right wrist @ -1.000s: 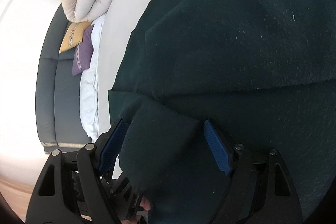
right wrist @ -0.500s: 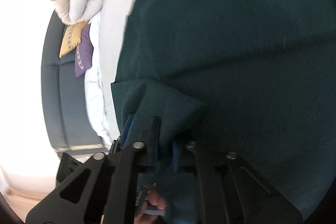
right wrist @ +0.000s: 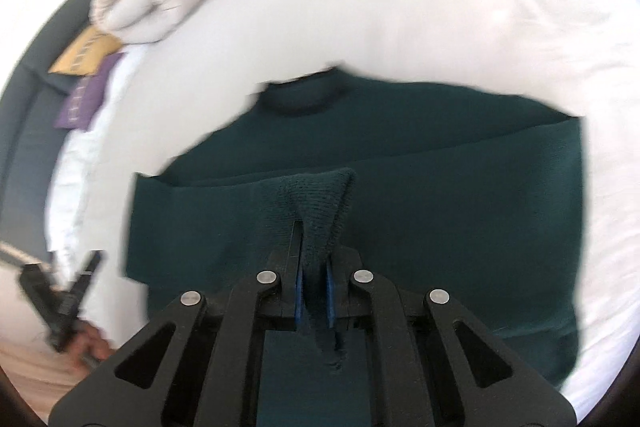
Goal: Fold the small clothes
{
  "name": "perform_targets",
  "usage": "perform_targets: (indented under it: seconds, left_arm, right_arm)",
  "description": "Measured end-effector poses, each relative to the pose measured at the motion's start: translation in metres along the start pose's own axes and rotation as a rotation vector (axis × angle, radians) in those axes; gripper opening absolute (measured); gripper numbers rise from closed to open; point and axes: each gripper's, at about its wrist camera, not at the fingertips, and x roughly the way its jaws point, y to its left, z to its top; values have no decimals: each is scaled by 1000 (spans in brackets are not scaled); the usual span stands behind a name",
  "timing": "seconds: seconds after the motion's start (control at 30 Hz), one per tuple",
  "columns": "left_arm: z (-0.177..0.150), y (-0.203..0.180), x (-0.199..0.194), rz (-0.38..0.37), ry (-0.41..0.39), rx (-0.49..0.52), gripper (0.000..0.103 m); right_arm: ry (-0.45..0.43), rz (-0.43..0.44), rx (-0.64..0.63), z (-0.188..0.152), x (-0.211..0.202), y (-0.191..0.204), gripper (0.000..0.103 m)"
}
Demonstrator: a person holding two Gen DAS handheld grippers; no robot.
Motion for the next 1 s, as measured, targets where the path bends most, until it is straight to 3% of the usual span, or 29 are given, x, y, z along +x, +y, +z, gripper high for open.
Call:
perform_targets:
  seconds: [0.2, 0.4, 0.57, 0.77, 1.0]
  left_arm:
    - [4, -24, 11, -30, 32, 71, 23]
    - [13, -51, 35, -27, 91, 142, 23]
    - [25, -74, 88, -67, 192, 164, 23]
    - [19, -78, 139, -14, 299, 200, 23]
    - [8, -67, 133, -22, 271, 214, 20]
  right_arm:
    - [5, -26, 35, -12, 25, -60, 7]
    - [9, -41, 7, -9, 38, -57, 8]
    - [19, -53, -10, -7, 47, -42, 8]
    - [18, -59, -12, 0, 44, -48, 8]
    - [-16, -80, -26, -2, 41, -47, 8]
